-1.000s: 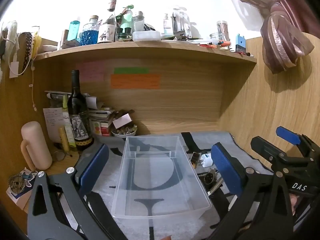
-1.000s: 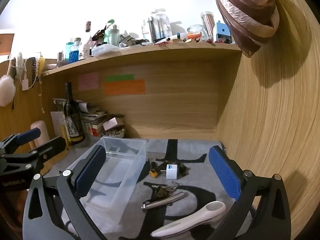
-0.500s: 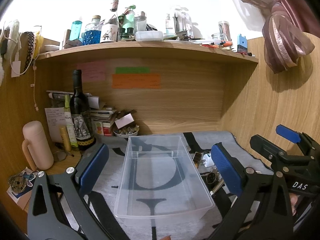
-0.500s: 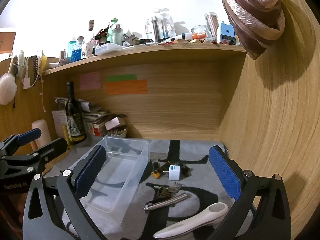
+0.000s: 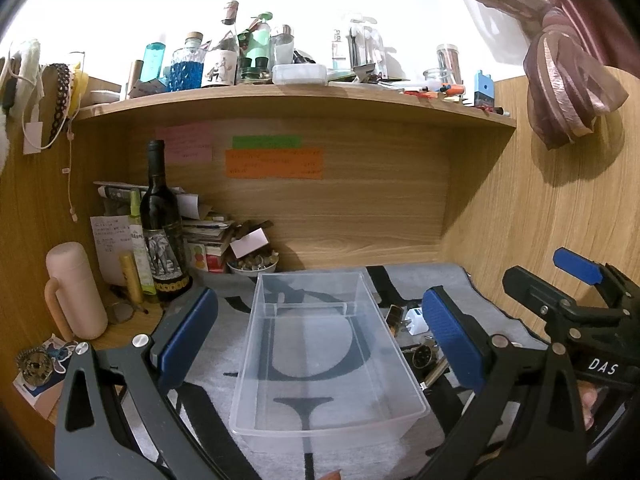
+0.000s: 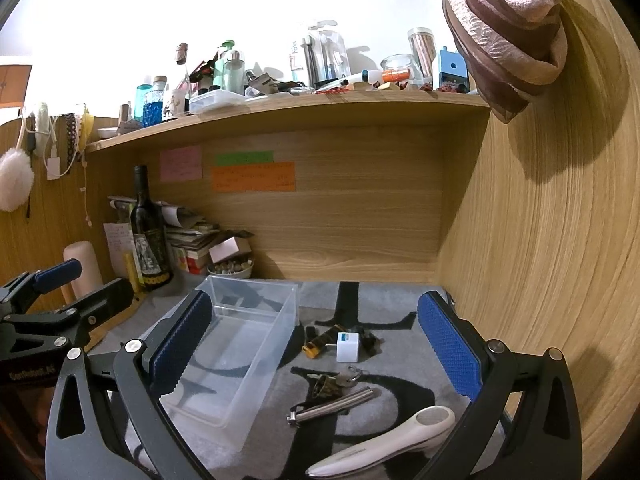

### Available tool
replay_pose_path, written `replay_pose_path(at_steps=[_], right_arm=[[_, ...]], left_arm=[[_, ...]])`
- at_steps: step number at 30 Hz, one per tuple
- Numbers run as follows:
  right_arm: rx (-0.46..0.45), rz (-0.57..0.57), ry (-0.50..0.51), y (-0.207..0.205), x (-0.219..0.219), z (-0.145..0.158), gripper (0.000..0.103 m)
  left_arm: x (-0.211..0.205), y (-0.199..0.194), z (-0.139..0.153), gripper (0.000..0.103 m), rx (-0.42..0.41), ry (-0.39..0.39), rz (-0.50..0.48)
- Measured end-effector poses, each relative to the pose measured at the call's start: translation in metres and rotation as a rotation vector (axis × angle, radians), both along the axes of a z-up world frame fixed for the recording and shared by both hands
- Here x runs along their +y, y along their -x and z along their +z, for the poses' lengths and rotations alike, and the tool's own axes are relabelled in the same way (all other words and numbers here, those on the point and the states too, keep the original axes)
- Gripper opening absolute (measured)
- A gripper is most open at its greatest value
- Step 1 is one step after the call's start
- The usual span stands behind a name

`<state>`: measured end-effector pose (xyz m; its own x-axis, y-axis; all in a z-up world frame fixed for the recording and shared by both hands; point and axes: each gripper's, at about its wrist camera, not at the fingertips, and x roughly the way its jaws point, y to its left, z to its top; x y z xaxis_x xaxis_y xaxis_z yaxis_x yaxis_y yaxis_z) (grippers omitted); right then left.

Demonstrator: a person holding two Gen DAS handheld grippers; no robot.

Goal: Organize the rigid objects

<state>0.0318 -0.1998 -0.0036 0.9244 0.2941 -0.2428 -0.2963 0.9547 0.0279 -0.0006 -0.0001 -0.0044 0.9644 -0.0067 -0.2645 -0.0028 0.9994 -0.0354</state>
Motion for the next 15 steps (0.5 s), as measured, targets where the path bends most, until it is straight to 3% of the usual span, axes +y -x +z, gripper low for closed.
replay_pose_path(at_steps=[15], right_arm=[[-0.008,0.001,0.003,0.0015,0.001,0.0028,0.103]], left_arm=[[-0.0033,0.003,0.001,0.103,-0.008,0.003,-0.003]])
